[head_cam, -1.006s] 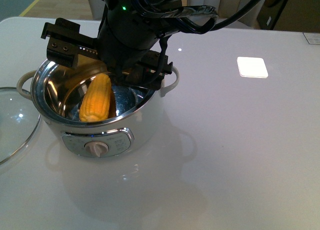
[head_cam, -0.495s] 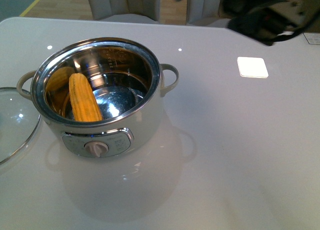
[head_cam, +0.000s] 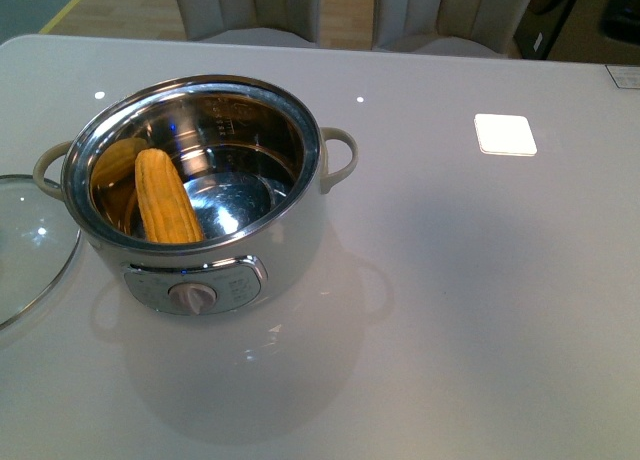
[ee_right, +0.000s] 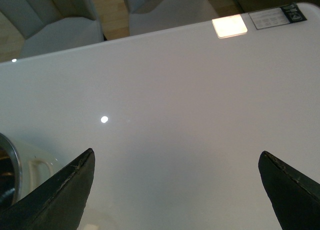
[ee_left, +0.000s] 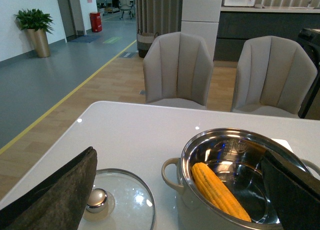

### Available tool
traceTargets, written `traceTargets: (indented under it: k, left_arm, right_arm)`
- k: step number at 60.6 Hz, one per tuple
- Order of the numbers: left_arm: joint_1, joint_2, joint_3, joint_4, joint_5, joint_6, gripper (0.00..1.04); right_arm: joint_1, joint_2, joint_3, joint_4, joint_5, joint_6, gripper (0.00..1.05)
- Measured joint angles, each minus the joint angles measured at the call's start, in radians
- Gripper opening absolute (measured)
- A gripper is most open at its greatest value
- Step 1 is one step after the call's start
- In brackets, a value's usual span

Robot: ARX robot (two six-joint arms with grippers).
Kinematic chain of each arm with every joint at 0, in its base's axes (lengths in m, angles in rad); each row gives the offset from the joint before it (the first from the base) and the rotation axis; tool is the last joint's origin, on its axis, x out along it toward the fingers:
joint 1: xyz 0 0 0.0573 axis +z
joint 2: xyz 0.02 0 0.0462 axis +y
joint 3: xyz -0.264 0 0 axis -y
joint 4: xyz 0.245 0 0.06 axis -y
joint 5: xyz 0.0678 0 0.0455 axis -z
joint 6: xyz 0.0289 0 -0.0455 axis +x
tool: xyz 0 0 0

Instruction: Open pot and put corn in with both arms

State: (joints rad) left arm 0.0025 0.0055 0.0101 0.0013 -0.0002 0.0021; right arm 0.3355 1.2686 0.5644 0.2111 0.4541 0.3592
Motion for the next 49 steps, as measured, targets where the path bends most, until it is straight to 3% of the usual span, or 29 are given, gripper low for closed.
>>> traceTargets:
  k: [19,33,37,41,49]
  left_arm:
    - [0.0,0.0,0.0,0.0,0.0,0.0,0.98]
    - [0.0,0.0,0.0,0.0,0.0,0.0,0.98]
    - [0.0,0.0,0.0,0.0,0.0,0.0,0.98]
    - [0.0,0.0,0.0,0.0,0.0,0.0,0.98]
    - [0.0,0.0,0.0,0.0,0.0,0.0,0.98]
  right_arm:
    - [-0.147,-0.292,-0.116,-0.19,-0.032,-0.009,0.96]
    - [-0.167,-0.347,-0.123,-0.204,-0.041,-0.013,0.96]
    - [-0.201,-0.353,-0.205,0.02,-0.194,-0.101,0.87]
    - [-0.23,-0.386,-0.352,0.36,-0.349,-0.245,0.7]
    - [-0.27,-0.47,-0.409,0.433,-0.404,-0.323,0.45]
